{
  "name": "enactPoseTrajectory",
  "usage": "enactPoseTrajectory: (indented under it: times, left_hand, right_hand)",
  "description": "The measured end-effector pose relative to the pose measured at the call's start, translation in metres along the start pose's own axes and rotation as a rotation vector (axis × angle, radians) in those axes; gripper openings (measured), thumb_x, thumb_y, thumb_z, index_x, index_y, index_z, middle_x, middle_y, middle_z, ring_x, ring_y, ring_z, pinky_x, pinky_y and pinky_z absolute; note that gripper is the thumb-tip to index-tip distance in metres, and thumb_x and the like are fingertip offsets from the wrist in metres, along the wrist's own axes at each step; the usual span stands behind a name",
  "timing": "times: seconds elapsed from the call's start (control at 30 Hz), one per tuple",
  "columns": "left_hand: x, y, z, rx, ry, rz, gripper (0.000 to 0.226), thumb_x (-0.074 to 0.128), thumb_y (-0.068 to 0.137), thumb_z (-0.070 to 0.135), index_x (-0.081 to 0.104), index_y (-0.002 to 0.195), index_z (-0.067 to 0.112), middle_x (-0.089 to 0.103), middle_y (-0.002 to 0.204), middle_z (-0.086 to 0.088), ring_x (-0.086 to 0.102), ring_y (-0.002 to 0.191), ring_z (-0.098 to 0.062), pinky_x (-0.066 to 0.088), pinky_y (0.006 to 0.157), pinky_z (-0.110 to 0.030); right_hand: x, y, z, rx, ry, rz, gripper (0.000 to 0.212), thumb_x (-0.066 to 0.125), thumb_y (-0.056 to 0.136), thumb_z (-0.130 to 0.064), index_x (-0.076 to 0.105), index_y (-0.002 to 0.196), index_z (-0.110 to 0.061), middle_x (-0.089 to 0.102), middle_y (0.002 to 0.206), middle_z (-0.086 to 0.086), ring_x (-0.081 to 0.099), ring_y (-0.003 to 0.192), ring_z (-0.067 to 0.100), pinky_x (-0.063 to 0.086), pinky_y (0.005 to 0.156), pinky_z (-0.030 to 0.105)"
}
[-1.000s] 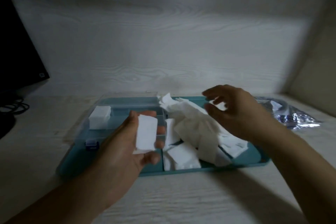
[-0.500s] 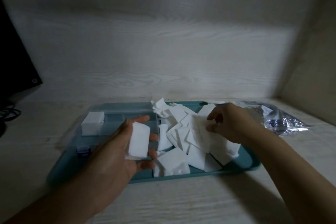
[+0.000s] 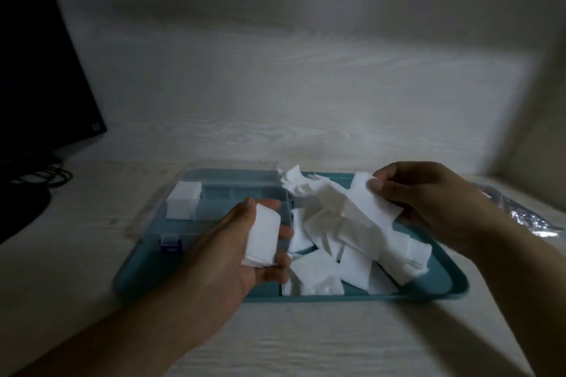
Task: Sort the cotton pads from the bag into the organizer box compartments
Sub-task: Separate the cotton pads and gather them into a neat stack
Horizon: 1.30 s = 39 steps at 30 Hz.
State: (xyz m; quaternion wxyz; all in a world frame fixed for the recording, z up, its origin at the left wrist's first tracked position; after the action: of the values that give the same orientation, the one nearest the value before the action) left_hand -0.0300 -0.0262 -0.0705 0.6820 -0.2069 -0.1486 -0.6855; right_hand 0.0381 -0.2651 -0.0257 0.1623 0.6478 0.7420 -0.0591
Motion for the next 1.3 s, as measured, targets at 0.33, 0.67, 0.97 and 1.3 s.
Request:
enactPoseTrajectory:
  times: [0.33,0.67,0.97,1.3]
  left_hand:
    - [-0.003,0.0,-0.001,0.026,0.033,-0.001,0.037,0.041,0.1,0.032,0.064,0.11,0.005,0.066,0.076,-0.02,0.055,0.047,-0.026,0.046,0.038,-0.029]
    - [-0.009,0.003,-0.003,0.039,0.036,-0.017,0.038,0.042,0.098,0.033,0.064,0.112,0.005,0.067,0.078,-0.021,0.057,0.049,-0.026,0.048,0.04,-0.03]
    - [-0.009,0.003,-0.004,0.052,0.041,-0.025,0.037,0.045,0.094,0.033,0.064,0.111,0.007,0.068,0.077,-0.019,0.058,0.049,-0.026,0.049,0.041,-0.031]
    - [-0.009,0.002,-0.007,0.062,0.11,-0.039,0.041,0.037,0.101,0.037,0.065,0.117,0.011,0.074,0.099,-0.019,0.07,0.081,-0.032,0.055,0.068,-0.044]
  right_hand:
    - [0.06,-0.001,0.026,-0.256,-0.767,0.018,0.017,0.067,0.09,-0.022,0.07,0.107,-0.024,0.058,0.098,-0.008,0.05,0.076,0.001,0.04,0.07,0.015]
    - [0.062,-0.009,0.016,-0.189,-0.793,-0.061,0.017,0.075,0.083,-0.026,0.061,0.089,-0.033,0.05,0.096,-0.014,0.053,0.081,0.001,0.042,0.066,0.012]
    - [0.066,-0.013,0.015,-0.178,-0.739,-0.054,0.035,0.068,0.089,-0.025,0.06,0.12,-0.039,0.059,0.084,-0.016,0.056,0.075,-0.001,0.044,0.067,0.011]
    - [0.071,-0.028,-0.014,-0.223,0.244,-0.22,0.028,0.07,0.072,-0.003,0.071,0.1,-0.006,0.069,0.067,0.0,0.062,0.057,0.005,0.046,0.053,0.012]
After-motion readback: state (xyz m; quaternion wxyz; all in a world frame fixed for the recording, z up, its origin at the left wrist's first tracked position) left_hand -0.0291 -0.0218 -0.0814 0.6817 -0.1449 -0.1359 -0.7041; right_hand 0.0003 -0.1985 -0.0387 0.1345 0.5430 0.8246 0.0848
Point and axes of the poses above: each hand's wrist, its own y-axis towards the middle knuckle, its own x-axis out of the palm, z = x × y, the point moved 1 cm from there along y, towards the middle knuckle
